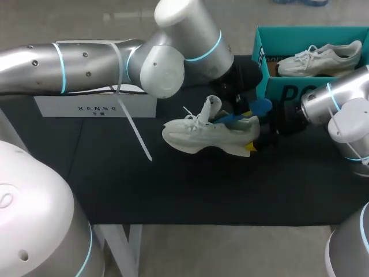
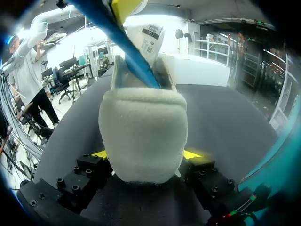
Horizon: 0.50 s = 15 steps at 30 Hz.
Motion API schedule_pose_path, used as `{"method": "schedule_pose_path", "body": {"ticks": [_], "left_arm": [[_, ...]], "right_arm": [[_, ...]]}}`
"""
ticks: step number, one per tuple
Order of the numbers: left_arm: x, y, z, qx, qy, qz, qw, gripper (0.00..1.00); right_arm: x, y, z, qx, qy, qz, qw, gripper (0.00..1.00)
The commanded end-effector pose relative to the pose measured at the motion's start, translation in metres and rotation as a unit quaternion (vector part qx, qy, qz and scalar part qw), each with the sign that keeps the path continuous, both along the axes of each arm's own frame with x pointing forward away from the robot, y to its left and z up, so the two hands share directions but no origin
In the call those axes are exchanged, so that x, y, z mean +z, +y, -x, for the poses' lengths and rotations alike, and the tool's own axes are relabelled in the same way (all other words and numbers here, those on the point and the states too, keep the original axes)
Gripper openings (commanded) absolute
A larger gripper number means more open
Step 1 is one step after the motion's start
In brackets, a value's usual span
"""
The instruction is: Take the shoe out of the shoebox, open the shoe tongue, remove and reinsert the insole, then place the shoe into the shoebox
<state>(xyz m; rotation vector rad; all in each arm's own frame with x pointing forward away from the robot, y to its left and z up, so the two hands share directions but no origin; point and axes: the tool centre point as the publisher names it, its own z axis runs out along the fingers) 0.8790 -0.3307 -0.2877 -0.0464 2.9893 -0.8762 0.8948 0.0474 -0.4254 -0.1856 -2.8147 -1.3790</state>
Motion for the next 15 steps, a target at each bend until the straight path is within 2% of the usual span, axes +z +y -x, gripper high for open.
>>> {"method": "schedule_pose_path", "body": {"ticks": [1,8,14,15], "left_arm": [[0.012,0.008,-0.007,-0.021,0.028,0.038,0.999,0.00],[0.064,0.024,0.003,-0.063,0.066,0.104,0.990,0.00],[0.113,0.026,0.009,-0.109,0.097,0.120,0.982,0.00],[0.113,0.026,0.009,-0.109,0.097,0.120,0.982,0.00]], "right_arm": [[-0.005,0.001,-0.002,0.000,0.000,0.000,1.000,0.00],[-0.005,0.001,-0.002,0.000,0.000,0.000,1.000,0.00],[-0.005,0.001,-0.002,0.000,0.000,0.000,1.000,0.00],[-0.005,0.001,-0.002,0.000,0.000,0.000,1.000,0.00]]}}
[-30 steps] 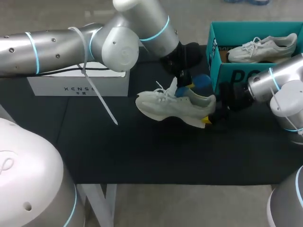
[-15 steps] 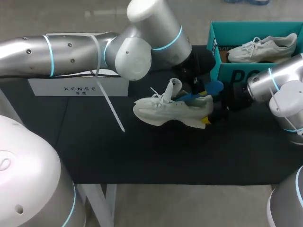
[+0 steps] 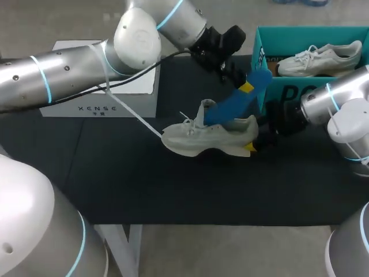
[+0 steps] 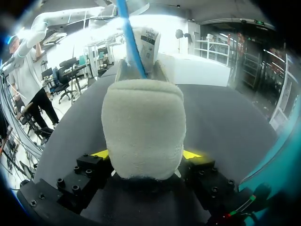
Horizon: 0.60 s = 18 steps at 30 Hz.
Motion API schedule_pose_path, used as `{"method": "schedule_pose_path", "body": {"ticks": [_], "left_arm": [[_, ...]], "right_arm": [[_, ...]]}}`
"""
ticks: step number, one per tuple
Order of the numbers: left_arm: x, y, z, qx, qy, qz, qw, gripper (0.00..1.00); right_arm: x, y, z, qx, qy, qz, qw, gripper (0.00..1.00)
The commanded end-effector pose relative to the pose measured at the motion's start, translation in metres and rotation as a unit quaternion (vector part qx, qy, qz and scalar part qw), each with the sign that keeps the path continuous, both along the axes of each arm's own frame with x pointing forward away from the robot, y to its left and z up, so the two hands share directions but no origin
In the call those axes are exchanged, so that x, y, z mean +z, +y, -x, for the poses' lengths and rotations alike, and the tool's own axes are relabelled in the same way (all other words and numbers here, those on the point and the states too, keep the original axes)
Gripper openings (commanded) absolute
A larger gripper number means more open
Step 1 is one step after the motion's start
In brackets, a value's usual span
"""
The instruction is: Take the shoe out of the shoebox, open the shoe tongue, remove and reinsert the insole, then place the shoe into the shoebox
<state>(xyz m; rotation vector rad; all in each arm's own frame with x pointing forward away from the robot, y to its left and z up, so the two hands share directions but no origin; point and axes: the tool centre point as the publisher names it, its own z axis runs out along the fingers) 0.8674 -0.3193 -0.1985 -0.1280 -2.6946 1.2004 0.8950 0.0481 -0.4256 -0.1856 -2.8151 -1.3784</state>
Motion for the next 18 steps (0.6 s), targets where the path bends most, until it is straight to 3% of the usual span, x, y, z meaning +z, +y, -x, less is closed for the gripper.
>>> {"method": "schedule_pose_path", "body": {"ticks": [1,15,18], "left_arm": [[0.024,0.014,-0.002,-0.025,0.008,-0.013,1.000,0.00],[0.024,0.014,-0.002,-0.025,0.008,-0.013,1.000,0.00],[0.056,0.028,0.005,0.019,0.048,-0.006,0.999,0.00]], "right_arm": [[-0.005,0.000,-0.001,0.000,0.000,0.000,1.000,0.00],[-0.005,0.000,-0.001,0.000,0.000,0.000,1.000,0.00],[-0.005,0.000,-0.001,0.000,0.000,0.000,1.000,0.00]]}}
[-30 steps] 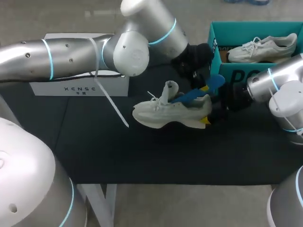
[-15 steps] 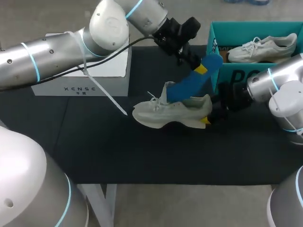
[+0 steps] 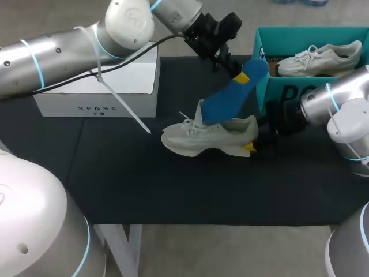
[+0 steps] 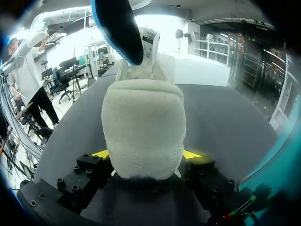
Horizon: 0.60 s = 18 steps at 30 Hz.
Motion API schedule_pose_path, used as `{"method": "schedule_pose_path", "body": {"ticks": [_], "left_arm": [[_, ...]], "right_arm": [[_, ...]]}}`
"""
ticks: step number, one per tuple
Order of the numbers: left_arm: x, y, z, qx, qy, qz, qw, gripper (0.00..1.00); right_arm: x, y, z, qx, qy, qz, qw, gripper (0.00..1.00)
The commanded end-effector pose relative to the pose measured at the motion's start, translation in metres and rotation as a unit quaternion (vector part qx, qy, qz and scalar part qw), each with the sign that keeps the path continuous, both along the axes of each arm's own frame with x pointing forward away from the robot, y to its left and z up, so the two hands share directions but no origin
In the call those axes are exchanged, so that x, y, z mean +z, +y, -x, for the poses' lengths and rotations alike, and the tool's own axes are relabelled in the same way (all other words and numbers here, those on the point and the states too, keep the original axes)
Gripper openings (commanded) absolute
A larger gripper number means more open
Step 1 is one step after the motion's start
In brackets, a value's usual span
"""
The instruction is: Take the shoe out of the shoebox, open the shoe tongue, remove and reinsert the insole, then place the shoe into the shoebox
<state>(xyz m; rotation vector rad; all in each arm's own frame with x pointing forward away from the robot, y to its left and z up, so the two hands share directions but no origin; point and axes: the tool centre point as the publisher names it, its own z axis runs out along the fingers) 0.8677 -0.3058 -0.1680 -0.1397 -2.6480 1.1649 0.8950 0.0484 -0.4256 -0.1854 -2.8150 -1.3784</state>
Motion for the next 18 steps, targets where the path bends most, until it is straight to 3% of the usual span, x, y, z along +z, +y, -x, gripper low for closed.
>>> {"method": "schedule_pose_path", "body": {"ticks": [1,7,18], "left_arm": [[0.036,0.017,0.009,0.049,0.036,0.004,0.998,0.00],[0.069,0.031,0.040,0.128,0.080,-0.017,0.988,0.00],[0.069,0.031,0.040,0.128,0.080,-0.017,0.988,0.00]], "right_arm": [[-0.005,0.000,-0.001,0.000,0.000,0.000,1.000,0.00],[-0.005,0.000,-0.001,0.000,0.000,0.000,1.000,0.00],[-0.005,0.000,-0.001,0.000,0.000,0.000,1.000,0.00]]}}
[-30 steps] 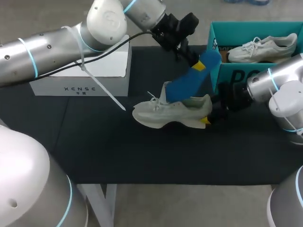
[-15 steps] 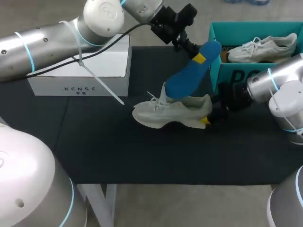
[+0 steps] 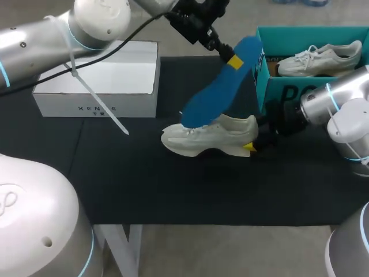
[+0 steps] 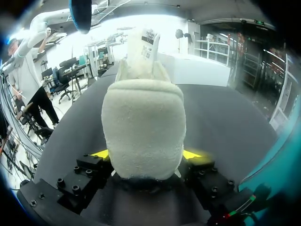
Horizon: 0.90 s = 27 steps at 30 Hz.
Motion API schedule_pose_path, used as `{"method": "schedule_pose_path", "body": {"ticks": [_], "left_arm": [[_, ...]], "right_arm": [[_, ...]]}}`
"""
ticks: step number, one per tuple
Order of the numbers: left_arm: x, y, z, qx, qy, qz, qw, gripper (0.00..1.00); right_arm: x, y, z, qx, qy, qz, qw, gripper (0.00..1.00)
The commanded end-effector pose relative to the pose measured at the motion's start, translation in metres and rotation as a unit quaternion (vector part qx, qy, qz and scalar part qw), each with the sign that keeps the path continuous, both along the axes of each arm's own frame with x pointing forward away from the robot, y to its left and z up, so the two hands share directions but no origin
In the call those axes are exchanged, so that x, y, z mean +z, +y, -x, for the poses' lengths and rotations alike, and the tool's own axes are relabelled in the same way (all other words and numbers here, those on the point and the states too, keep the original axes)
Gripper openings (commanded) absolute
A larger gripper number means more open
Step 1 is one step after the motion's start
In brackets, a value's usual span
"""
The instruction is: Take the shoe out of the shoebox, open the shoe tongue, remove and reinsert the insole, then place the shoe into the shoebox
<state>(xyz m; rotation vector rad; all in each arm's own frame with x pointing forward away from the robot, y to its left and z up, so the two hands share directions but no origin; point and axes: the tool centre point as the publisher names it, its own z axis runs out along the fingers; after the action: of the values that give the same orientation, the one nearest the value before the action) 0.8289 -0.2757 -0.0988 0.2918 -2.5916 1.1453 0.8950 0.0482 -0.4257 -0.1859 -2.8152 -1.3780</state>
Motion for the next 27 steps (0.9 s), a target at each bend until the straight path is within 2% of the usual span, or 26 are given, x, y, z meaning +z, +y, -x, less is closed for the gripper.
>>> {"method": "schedule_pose_path", "body": {"ticks": [1,4,5,6,9,11,14,17,27], "left_arm": [[-0.001,0.001,0.002,0.002,-0.002,0.000,1.000,0.00],[-0.001,0.001,0.002,0.002,-0.002,0.000,1.000,0.00],[-0.005,0.005,0.008,0.035,-0.006,-0.003,0.999,0.00],[-0.011,0.007,0.020,0.082,-0.018,-0.044,0.995,0.00],[-0.010,0.012,0.044,0.133,-0.001,-0.037,0.991,0.00],[-0.004,0.017,0.058,0.160,0.020,-0.002,0.987,0.00],[0.004,0.019,0.073,0.169,0.018,0.024,0.985,0.00],[0.012,0.017,0.082,0.132,0.027,0.059,0.989,0.00],[0.012,0.017,0.082,0.132,0.027,0.059,0.989,0.00]], "right_arm": [[-0.005,0.000,-0.001,0.000,0.000,0.000,1.000,0.00],[-0.005,0.000,-0.001,0.000,0.000,0.000,1.000,0.00],[-0.005,0.000,-0.001,0.000,0.000,0.000,1.000,0.00],[-0.005,0.000,-0.001,0.000,0.000,0.000,1.000,0.00],[-0.005,0.000,-0.001,0.000,0.000,0.000,1.000,0.00],[-0.005,0.000,-0.001,0.000,0.000,0.000,1.000,0.00],[-0.005,0.000,-0.001,0.000,0.000,0.000,1.000,0.00],[-0.005,0.000,-0.001,0.000,0.000,0.000,1.000,0.00],[-0.005,0.000,-0.001,0.000,0.000,0.000,1.000,0.00]]}}
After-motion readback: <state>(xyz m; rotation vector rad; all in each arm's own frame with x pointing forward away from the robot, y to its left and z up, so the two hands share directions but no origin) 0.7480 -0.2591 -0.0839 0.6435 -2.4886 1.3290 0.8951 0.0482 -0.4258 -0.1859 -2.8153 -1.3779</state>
